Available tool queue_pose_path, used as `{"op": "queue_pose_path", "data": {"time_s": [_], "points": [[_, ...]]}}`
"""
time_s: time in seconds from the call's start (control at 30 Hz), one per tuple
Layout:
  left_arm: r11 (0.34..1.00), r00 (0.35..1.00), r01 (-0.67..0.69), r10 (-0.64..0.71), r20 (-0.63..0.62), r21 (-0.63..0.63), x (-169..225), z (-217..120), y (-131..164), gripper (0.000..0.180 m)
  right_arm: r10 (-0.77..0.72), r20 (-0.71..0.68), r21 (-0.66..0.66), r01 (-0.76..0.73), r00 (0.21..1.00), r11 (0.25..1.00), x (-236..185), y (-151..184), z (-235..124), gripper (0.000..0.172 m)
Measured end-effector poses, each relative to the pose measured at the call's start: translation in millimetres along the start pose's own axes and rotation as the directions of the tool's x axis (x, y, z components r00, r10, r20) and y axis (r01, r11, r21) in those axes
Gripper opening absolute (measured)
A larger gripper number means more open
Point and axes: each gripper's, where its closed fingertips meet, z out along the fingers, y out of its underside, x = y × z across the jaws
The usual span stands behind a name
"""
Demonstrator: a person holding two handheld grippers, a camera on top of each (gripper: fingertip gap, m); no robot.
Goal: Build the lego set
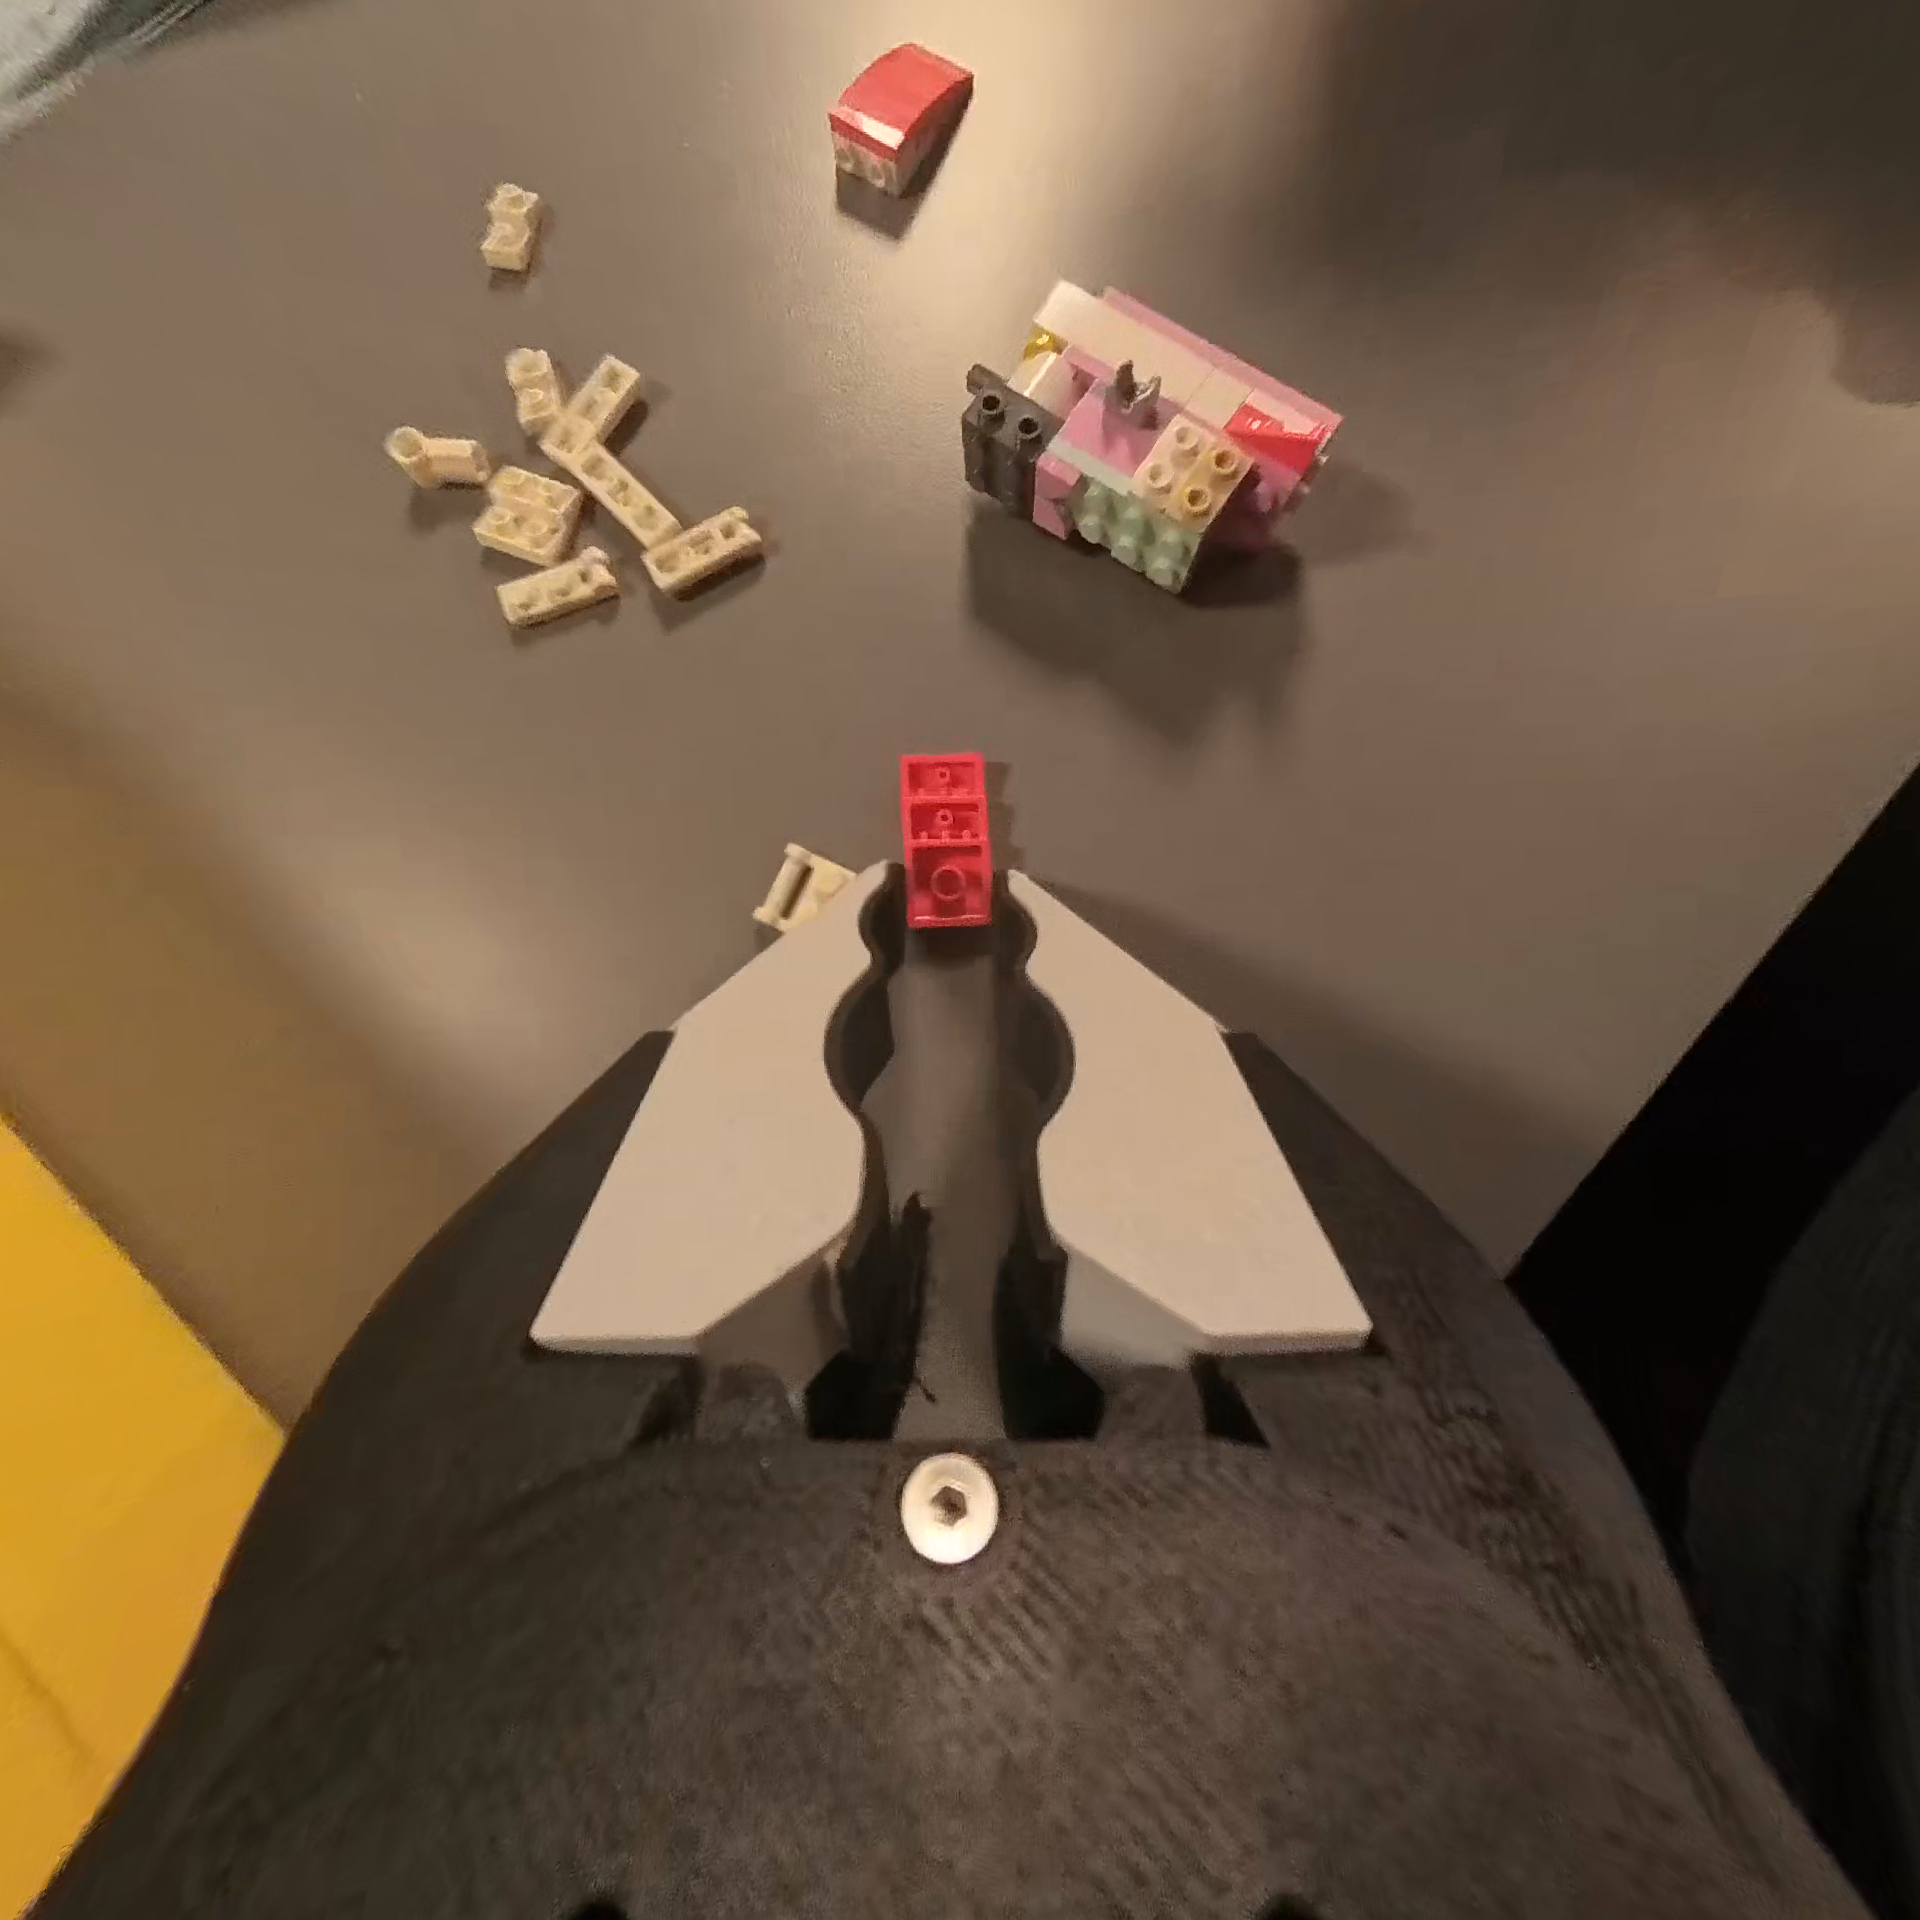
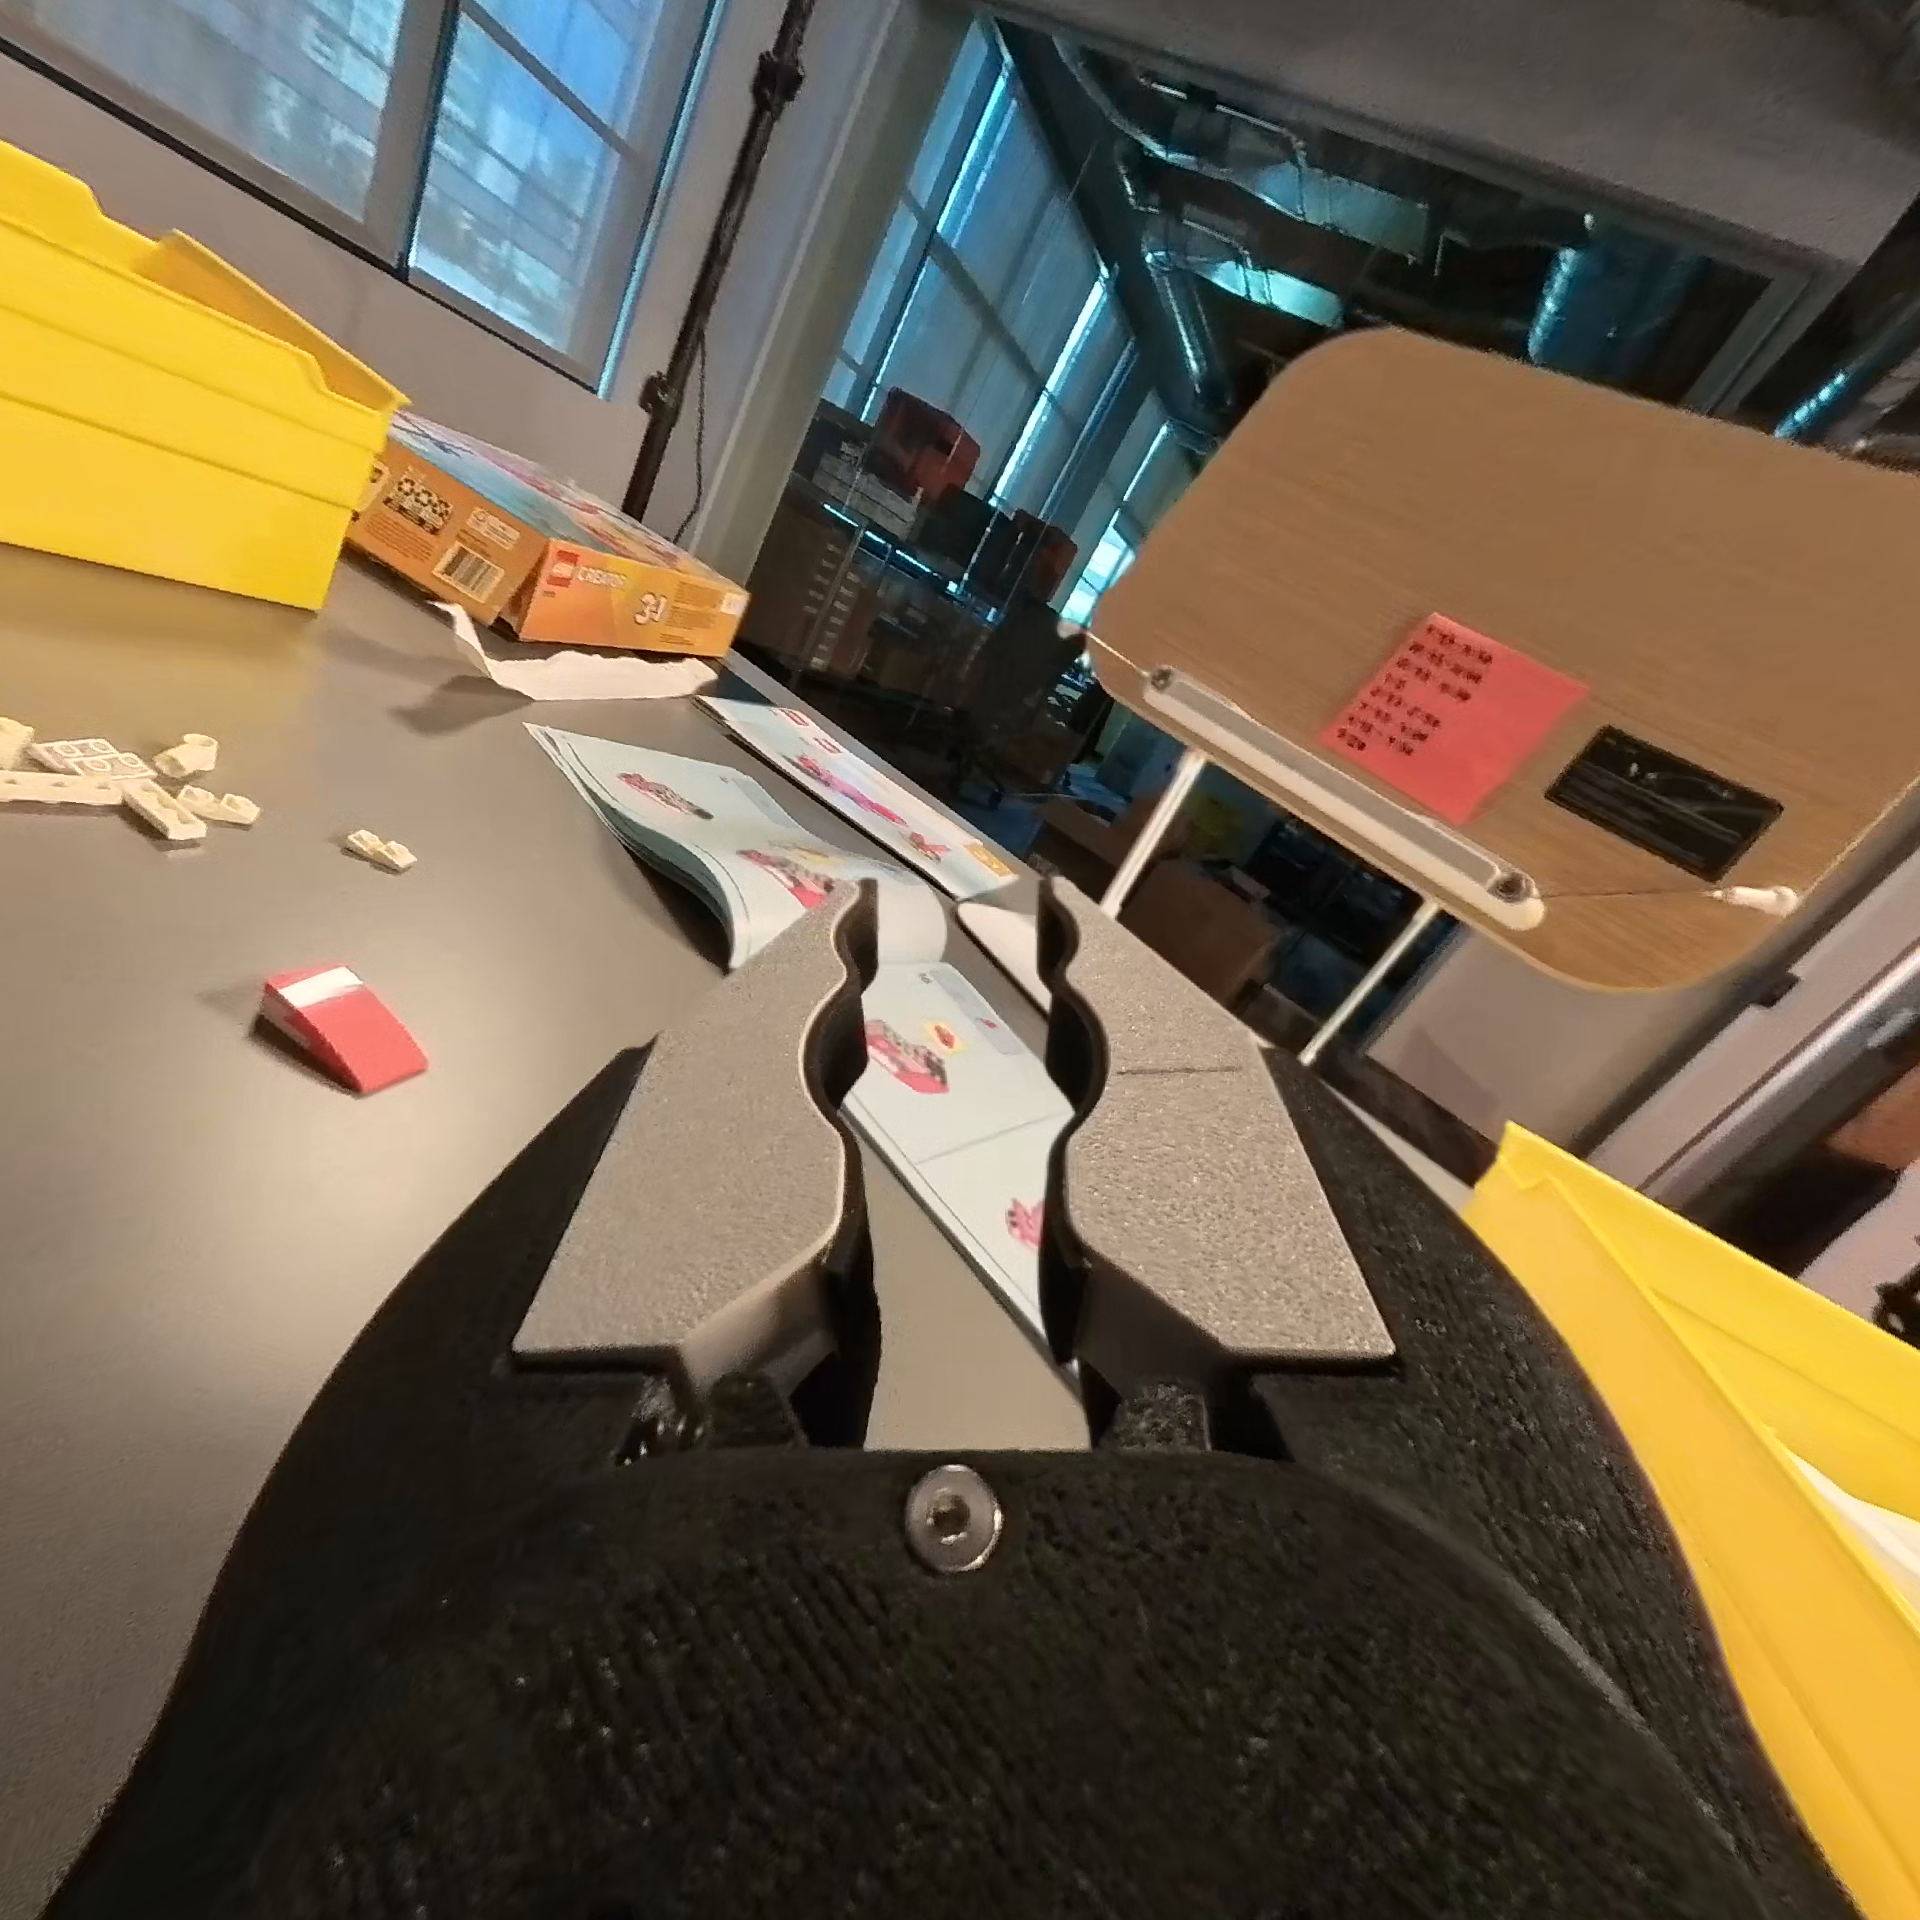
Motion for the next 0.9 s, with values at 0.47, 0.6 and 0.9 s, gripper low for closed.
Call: {"op": "queue_pose_path", "data": {"time_s": [0.47, 0.6, 0.9], "points": [[0.697, 0.964, -0.257, 0.131, 0.233, 0.669, 20, -32, -130, 0.015, 0.504, 0.681, -0.146, -0.576, 0.532, 0.805, -150, -88, -20, 0.026], [0.69, 0.959, -0.278, 0.16, 0.234, 0.668, 26, -22, -136, 0.015, 0.57, 0.705, -0.215, -0.639, 0.422, 0.738, -144, -90, -25, 0.016], [0.688, 0.917, -0.379, 0.192, 0.349, 0.618, -3, -17, -130, 0.018, 0.441, 0.67, -0.41, -0.198, 0.597, 0.89, -127, -33, -31, 0.004]]}}
